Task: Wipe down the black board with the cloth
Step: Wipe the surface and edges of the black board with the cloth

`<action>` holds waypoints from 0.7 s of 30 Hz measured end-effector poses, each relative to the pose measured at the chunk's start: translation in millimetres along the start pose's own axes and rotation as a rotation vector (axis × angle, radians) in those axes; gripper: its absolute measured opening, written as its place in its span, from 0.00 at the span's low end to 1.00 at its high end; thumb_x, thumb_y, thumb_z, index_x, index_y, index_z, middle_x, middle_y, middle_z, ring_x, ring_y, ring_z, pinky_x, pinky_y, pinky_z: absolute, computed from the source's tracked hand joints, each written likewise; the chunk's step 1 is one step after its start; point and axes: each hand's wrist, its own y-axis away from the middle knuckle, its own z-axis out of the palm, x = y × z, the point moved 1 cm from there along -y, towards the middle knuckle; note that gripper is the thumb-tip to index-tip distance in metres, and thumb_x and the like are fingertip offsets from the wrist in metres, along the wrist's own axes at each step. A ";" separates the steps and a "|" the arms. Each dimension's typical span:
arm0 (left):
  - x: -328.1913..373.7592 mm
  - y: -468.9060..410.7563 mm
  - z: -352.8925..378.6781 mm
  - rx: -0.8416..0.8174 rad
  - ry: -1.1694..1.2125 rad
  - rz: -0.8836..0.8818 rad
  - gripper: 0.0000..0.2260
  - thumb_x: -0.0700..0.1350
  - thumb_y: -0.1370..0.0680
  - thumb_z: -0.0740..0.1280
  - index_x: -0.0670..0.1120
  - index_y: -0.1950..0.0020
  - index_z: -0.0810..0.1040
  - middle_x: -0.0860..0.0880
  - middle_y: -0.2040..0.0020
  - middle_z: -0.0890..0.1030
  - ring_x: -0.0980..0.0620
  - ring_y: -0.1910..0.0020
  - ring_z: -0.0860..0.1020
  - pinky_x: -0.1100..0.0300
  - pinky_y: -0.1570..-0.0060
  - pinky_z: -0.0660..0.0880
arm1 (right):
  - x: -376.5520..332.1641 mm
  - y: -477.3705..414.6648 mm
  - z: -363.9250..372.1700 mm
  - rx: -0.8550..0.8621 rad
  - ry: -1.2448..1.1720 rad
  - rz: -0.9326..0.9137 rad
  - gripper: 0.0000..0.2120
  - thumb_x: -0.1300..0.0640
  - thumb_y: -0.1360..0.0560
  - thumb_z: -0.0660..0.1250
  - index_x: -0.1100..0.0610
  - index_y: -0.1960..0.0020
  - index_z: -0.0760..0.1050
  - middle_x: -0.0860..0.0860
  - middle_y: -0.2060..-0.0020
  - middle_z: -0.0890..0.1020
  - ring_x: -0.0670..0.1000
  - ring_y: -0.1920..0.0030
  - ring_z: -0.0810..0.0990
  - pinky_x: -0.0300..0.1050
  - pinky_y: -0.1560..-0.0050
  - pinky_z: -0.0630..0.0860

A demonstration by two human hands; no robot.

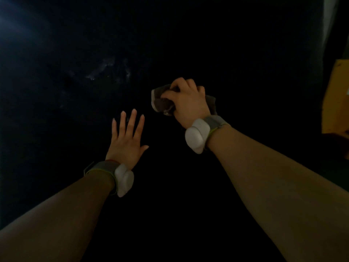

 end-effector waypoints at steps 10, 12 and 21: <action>2.0 8.6 7.9 0.041 0.062 -0.010 0.41 0.52 0.29 0.70 0.42 0.24 0.52 0.38 0.24 0.53 0.36 0.26 0.48 0.38 0.31 0.42 | -12.1 25.6 41.6 -0.080 0.054 -0.039 0.12 0.52 0.21 0.61 0.43 0.40 0.76 0.51 0.37 0.66 0.57 0.35 0.60 0.55 0.38 0.53; 5.2 14.6 10.7 0.042 0.074 -0.036 0.40 0.50 0.28 0.70 0.42 0.23 0.52 0.38 0.24 0.52 0.36 0.26 0.47 0.38 0.31 0.41 | -15.7 35.8 49.8 -0.105 0.076 -0.059 0.12 0.51 0.20 0.60 0.43 0.39 0.75 0.51 0.36 0.65 0.58 0.35 0.60 0.56 0.36 0.55; 15.4 33.4 16.2 -0.002 0.115 -0.073 0.39 0.52 0.27 0.68 0.41 0.23 0.50 0.37 0.24 0.51 0.35 0.26 0.46 0.37 0.31 0.42 | -24.3 89.0 95.7 -0.051 -0.018 -0.081 0.07 0.57 0.26 0.71 0.47 0.51 0.83 0.53 0.45 0.78 0.54 0.44 0.63 0.55 0.40 0.61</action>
